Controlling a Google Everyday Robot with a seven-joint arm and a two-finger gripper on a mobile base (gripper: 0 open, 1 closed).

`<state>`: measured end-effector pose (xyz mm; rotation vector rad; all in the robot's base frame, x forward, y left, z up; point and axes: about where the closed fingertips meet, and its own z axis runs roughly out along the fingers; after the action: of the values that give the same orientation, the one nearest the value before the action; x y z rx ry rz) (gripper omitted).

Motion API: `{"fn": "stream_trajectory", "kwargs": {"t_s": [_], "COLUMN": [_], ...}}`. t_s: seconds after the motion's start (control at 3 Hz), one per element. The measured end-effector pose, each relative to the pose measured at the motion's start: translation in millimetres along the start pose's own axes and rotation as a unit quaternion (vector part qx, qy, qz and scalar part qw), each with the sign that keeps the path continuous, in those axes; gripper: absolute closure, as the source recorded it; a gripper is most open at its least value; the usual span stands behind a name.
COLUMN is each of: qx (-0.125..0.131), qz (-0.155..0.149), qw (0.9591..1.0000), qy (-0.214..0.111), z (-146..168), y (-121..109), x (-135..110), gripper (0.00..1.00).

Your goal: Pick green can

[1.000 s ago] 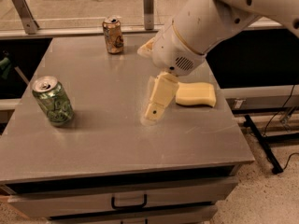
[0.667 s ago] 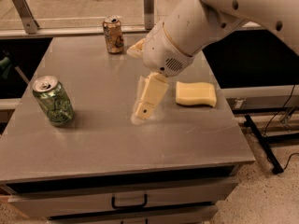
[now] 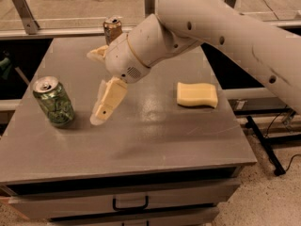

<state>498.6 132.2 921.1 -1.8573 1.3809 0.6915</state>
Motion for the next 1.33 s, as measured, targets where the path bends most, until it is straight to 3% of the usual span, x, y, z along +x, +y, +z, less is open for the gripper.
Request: {"fn": "stream_trajectory", "kwargs": {"t_s": [0.67,1.33], "qx": [-0.017,-0.01], "qz": [0.016,0.047], "qw": [0.9948,0.9877], "qy": [-0.099,-0.149], "z": [69,99], "y": [-3,-4], "x": [-21,-27], "gripper": [0.0,0.41]}}
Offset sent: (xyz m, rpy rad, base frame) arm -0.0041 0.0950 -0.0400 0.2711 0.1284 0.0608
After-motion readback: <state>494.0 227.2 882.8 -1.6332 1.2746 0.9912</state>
